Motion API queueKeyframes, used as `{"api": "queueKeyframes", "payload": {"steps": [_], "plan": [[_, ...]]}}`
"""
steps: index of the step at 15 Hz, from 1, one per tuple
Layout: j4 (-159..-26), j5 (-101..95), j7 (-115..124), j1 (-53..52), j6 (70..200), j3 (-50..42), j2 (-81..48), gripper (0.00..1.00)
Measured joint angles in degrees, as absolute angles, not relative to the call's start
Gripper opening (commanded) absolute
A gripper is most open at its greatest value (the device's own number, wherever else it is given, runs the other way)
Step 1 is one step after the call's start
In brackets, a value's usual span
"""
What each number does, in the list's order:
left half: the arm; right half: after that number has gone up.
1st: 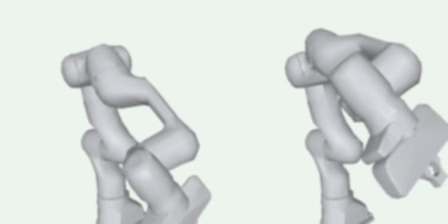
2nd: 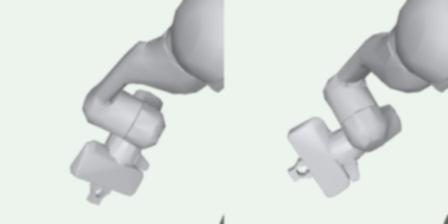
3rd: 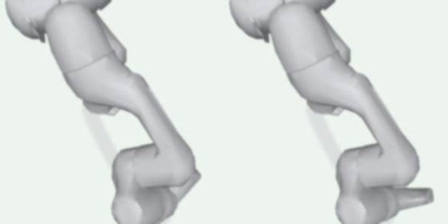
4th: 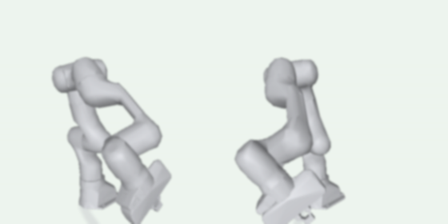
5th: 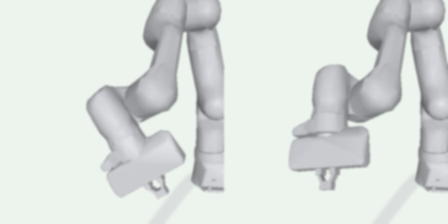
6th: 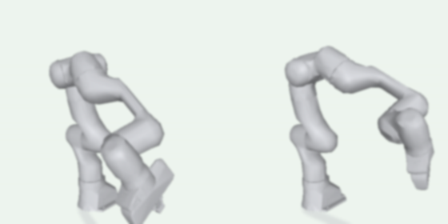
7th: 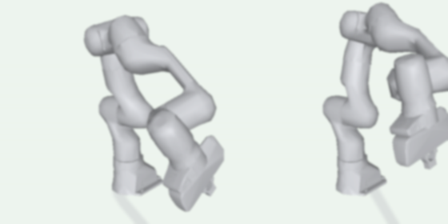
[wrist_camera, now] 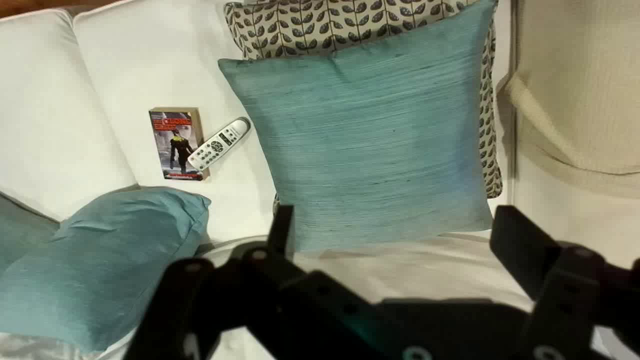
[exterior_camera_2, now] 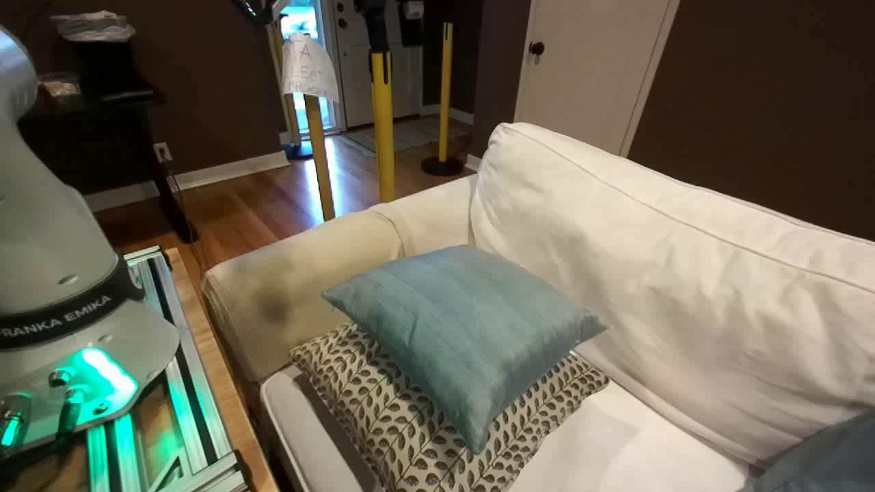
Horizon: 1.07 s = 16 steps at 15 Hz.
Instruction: Lean all the pillows against the sofa
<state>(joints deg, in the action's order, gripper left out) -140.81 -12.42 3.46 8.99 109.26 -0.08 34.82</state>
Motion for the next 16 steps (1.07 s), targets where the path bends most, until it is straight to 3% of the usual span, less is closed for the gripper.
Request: {"api": "queueKeyframes", "payload": {"steps": [16], "plan": [[-140.8, -12.3, 3.3, 9.0, 110.2, -2.0, 33.3, 1.0]]}}
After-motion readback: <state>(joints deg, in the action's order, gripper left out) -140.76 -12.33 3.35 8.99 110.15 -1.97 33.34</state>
